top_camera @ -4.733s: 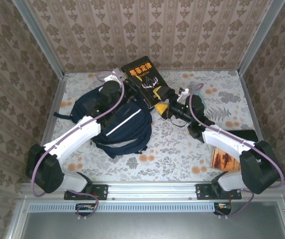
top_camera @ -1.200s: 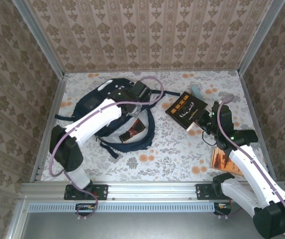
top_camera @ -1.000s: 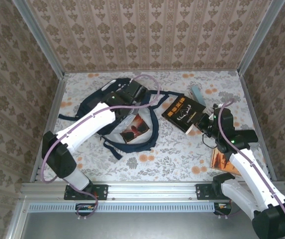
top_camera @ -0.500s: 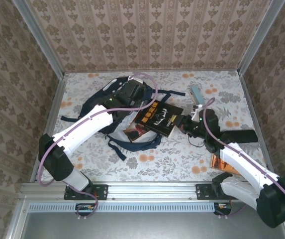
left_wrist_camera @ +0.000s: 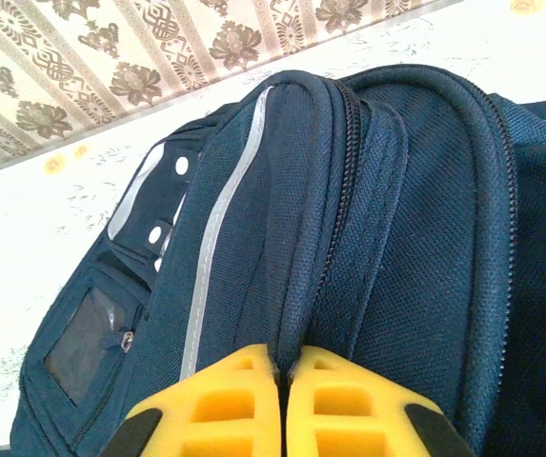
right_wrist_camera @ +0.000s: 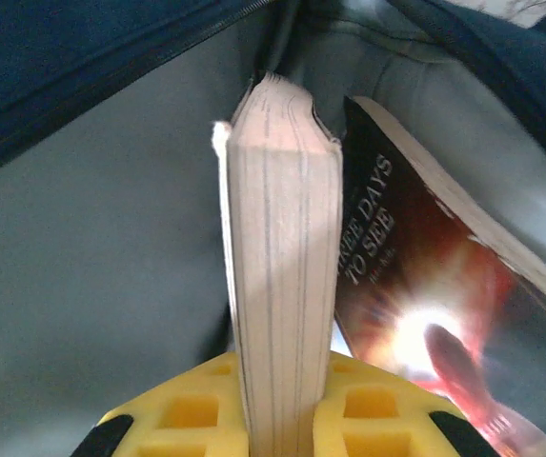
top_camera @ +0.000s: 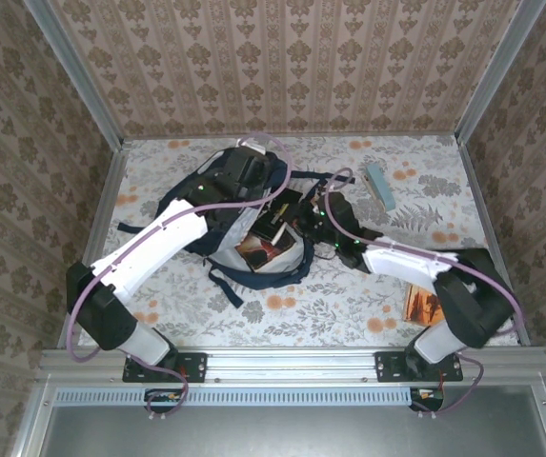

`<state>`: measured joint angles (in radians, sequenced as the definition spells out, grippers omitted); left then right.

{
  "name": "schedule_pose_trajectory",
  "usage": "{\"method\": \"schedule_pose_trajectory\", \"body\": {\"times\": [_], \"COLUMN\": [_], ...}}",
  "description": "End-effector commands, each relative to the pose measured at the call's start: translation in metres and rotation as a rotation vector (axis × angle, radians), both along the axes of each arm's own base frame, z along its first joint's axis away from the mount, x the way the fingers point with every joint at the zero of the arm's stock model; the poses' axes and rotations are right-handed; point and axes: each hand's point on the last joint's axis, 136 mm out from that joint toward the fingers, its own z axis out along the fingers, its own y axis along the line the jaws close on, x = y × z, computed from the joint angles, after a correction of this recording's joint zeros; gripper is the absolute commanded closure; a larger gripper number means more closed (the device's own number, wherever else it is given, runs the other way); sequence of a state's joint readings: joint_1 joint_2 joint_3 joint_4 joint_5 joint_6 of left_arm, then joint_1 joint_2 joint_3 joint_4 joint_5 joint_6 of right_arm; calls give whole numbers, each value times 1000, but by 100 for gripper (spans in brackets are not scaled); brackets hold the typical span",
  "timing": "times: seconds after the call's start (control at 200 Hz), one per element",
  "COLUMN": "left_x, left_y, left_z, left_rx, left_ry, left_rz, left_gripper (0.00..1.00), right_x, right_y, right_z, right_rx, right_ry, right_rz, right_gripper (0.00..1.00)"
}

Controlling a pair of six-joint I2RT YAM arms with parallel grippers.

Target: Pack the student bag

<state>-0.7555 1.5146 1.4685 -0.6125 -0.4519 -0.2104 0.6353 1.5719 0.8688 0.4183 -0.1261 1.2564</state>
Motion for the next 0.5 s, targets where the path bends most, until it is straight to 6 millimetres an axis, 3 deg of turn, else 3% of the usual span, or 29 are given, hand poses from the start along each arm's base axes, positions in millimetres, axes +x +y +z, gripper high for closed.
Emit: {"method": "schedule_pose_trajectory", "body": {"times": [0.0,0.24,0.38,0.495], "left_x": [6,6,5,5], "left_y": [10,22,24,23], "left_z": [77,79,82,81], "left_rx": [-188,-221,-239,-247], "left_ry": [-164,-161,-158,-150], "left_rz": [37,49,38,28], "left_gripper": [95,95,95,94], "right_x": [30,45,38,28], "right_y": [29,60,76,83], "right_z": [37,-13,-38,-58], "right_rx": [138,102,36,16], "right_ry": [-98,51,149,212], "right_rz": [-41,-29,68,129], "right_gripper": [100,96,91,79]}}
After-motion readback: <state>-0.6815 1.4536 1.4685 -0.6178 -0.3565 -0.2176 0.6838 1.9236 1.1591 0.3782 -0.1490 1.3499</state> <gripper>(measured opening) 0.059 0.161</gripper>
